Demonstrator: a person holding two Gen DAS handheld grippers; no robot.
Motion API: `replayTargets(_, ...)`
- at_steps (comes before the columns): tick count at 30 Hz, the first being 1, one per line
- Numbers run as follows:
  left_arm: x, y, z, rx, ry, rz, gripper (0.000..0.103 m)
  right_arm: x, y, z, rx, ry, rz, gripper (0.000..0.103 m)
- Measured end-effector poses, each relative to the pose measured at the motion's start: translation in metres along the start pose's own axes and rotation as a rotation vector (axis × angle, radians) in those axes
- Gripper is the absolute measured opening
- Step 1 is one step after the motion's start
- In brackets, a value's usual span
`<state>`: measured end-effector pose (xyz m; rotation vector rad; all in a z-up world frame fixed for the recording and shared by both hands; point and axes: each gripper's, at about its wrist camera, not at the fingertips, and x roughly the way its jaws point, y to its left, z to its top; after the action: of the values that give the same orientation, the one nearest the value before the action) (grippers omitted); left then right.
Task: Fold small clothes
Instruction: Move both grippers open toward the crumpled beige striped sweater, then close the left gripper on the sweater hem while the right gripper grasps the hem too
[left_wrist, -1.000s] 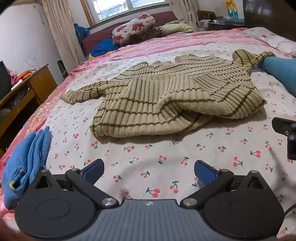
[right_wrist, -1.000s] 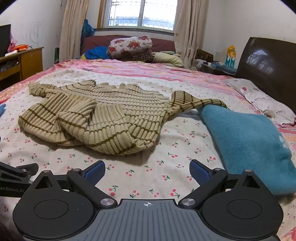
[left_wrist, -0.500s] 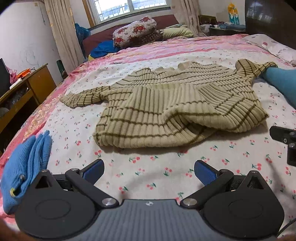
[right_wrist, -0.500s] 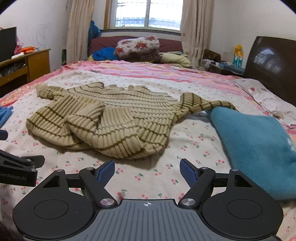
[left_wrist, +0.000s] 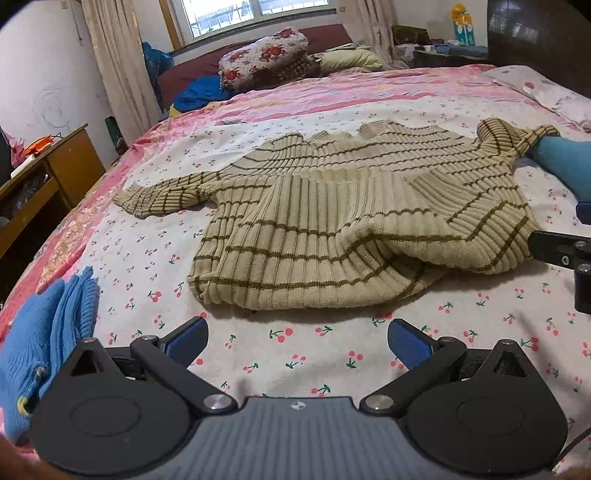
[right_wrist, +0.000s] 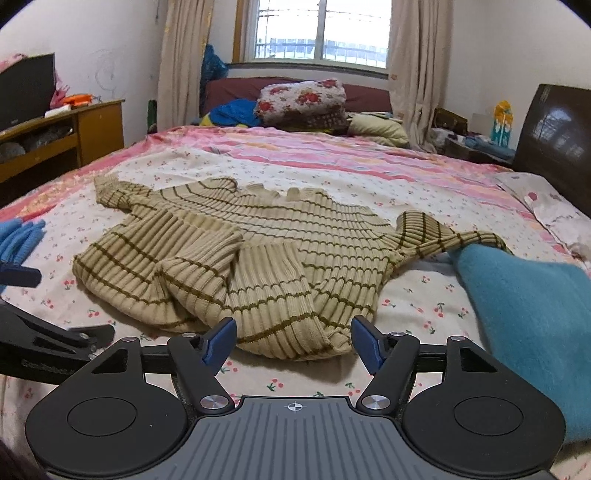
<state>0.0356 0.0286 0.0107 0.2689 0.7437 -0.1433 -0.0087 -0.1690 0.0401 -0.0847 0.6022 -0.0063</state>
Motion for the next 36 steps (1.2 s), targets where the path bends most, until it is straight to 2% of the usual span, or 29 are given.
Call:
replayTargets(9, -0.006, 0.022, 0.000, -0.041, -0.036, -0.015, 0.103, 0.000, 0.020, 0.012, -0.039, 0.010, -0.029, 0.067)
replayTargets(18, 0.002, 0.046, -0.004, -0.094, -0.074, -0.087, 0.103, -0.004, 0.039, 0.028, -0.124, 0.028, -0.110, 0.067)
replayTargets(23, 0.007, 0.051, 0.001, -0.079, -0.083, -0.087, 0.103, -0.001, 0.036, 0.040, -0.145, 0.008, -0.127, 0.067)
replayTargets(30, 0.018, 0.065, 0.022, -0.053, -0.105, -0.059, 0.103, 0.034, 0.013, 0.051, -0.128, 0.033, -0.103, 0.064)
replayTargets(36, 0.050, 0.077, 0.052, -0.015, -0.108, -0.058, 0.103, 0.070, -0.007, 0.055, -0.076, 0.073, -0.046, 0.063)
